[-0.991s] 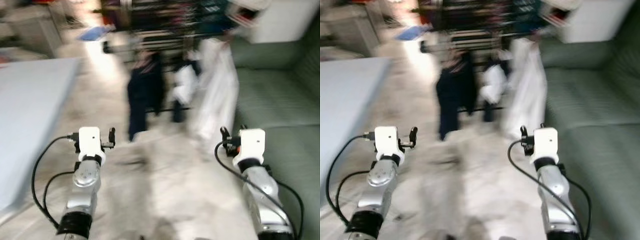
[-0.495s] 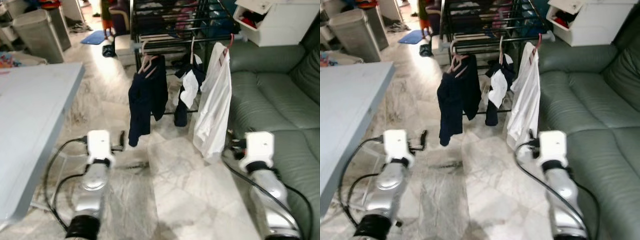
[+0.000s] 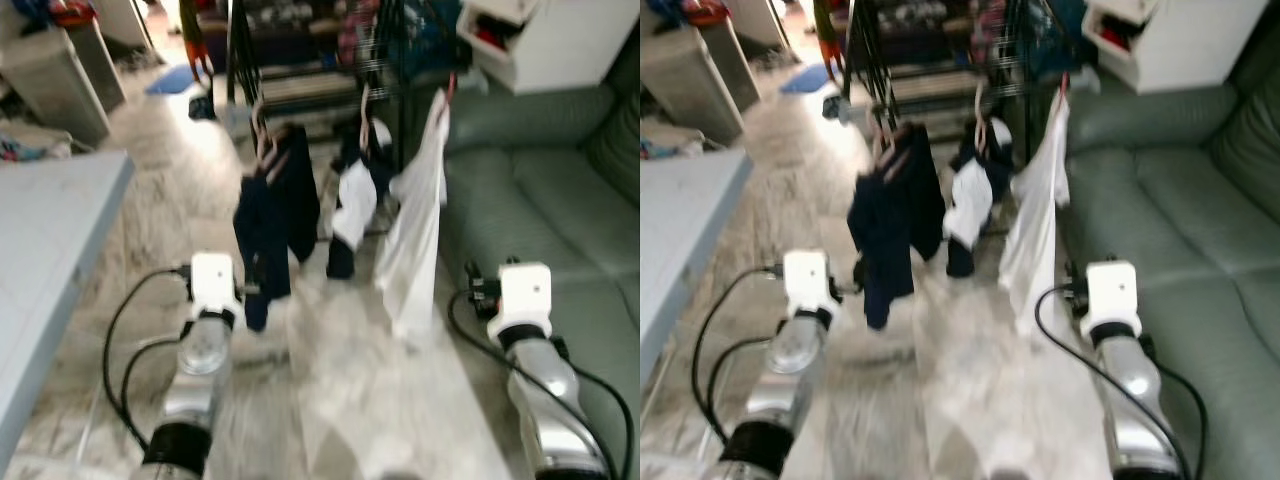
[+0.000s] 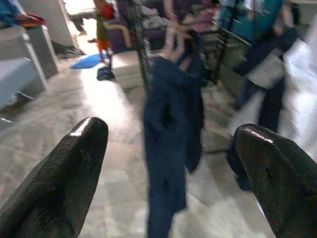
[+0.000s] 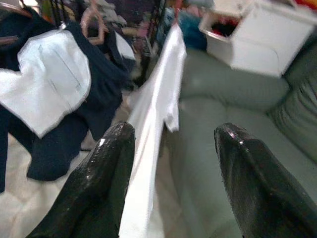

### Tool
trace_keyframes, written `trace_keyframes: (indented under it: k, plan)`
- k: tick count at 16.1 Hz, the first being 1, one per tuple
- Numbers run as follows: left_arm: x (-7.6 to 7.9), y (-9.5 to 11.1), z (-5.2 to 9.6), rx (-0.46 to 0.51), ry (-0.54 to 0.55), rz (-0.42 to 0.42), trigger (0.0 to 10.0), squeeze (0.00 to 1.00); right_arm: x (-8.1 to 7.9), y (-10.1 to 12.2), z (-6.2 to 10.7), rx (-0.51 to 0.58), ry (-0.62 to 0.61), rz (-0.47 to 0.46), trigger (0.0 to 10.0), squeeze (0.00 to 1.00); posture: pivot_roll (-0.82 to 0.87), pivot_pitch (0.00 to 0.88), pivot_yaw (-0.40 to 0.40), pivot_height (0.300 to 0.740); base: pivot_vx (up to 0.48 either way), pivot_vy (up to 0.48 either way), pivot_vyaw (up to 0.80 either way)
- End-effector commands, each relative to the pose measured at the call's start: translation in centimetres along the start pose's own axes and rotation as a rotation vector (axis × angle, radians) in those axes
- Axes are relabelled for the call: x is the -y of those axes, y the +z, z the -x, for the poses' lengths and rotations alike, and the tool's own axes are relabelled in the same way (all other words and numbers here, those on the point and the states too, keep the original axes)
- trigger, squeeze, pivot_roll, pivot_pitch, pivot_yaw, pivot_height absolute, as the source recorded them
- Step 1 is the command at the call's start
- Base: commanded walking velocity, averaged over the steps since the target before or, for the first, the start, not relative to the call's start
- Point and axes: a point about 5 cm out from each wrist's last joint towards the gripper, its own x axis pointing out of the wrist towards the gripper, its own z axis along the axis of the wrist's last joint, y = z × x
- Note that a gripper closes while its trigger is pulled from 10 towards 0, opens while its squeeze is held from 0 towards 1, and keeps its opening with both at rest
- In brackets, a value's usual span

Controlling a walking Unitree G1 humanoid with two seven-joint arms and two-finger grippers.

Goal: Hang hanger

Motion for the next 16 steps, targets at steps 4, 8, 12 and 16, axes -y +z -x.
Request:
trace_keyframes:
  k: [4, 8, 12, 16]
  plan:
    - [-1.5, 0.0, -0.2, -0.017, 0.057, -0.019, 10.0, 0.00, -1.6, 0.8, -0.5, 0.035, 0.016, 0.050, 10.0, 0.00, -0.05, 0.000, 0.058, 0.740, 0.130, 0.426, 0.00]
    - [-1.5, 0.3, -0.1, 0.003, 0.065, -0.046, 10.0, 0.00, -1.5, 0.5, -0.5, 0.018, 0.029, 0.024, 10.0, 0.00, -0.04, 0.000, 0.055, 0.740, 0.000, 0.463, 0.00]
    - [-1.7, 0.7, 0.0, 0.020, 0.102, -0.054, 10.0, 0.00, -1.1, 1.1, -0.6, 0.058, 0.020, -0.004, 10.0, 0.00, -0.03, 0.000, 0.046, 0.740, 0.000, 0.115, 0.00]
    - [-1.7, 0.3, 0.5, 0.006, 0.091, -0.078, 10.0, 0.00, -1.6, 1.0, -0.5, 0.062, 0.024, -0.020, 10.0, 0.00, -0.03, 0.000, 0.057, 0.740, 0.000, 0.000, 0.79]
